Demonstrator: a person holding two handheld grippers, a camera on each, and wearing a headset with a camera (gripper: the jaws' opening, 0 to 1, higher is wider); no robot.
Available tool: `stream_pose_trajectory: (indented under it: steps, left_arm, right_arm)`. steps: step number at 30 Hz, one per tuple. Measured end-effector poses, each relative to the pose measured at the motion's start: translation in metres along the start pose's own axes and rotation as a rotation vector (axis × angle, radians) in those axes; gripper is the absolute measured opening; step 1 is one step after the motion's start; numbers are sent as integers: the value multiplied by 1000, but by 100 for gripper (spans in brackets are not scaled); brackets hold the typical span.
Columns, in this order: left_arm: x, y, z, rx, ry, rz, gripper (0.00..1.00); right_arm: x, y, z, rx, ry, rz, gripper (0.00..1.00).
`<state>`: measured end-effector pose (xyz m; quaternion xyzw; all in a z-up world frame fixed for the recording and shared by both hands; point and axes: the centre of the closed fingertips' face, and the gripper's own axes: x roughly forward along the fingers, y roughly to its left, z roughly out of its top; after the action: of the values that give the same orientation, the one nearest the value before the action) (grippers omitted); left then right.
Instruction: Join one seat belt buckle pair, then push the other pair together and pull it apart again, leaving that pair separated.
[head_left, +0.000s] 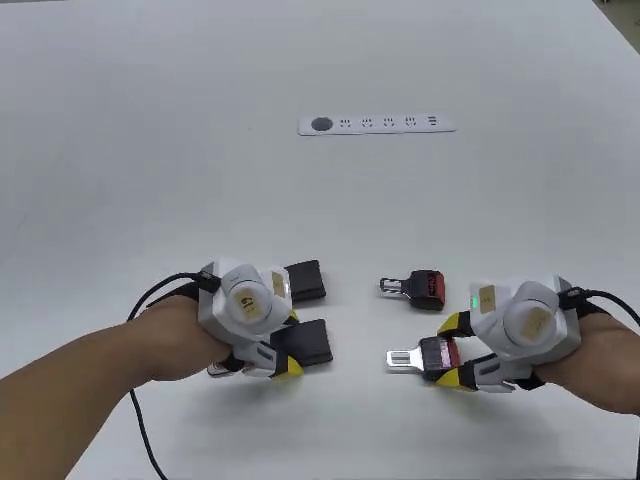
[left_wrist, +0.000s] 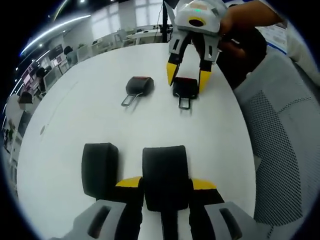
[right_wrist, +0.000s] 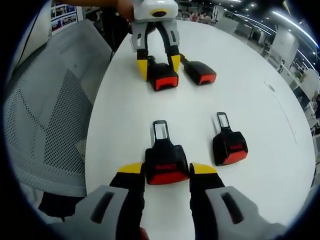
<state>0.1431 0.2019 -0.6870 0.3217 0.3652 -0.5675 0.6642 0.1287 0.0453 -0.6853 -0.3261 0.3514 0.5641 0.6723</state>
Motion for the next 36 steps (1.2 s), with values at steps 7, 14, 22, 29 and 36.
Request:
stream_pose_trajectory:
  steps: [7, 14, 22, 29, 36]
  left_arm:
    - [1, -3, 2, 43, 15, -2, 35]
    - [1, -6, 5, 127, 28, -20, 34]
    - [3, -7, 3, 131, 42, -49, 34]
    - [5, -4, 1, 125, 43, -62, 34]
    - [4, -6, 2, 122, 41, -58, 34]
  right_arm:
    - [4, -1, -3, -9, 3, -3, 34]
    - [5, -1, -2, 32, -22, 17, 34]
    - [8, -4, -1, 60, -23, 12, 34]
    - [15, -5, 9, 69, -32, 5, 34]
    - [26, -4, 28, 62, -63, 6, 34]
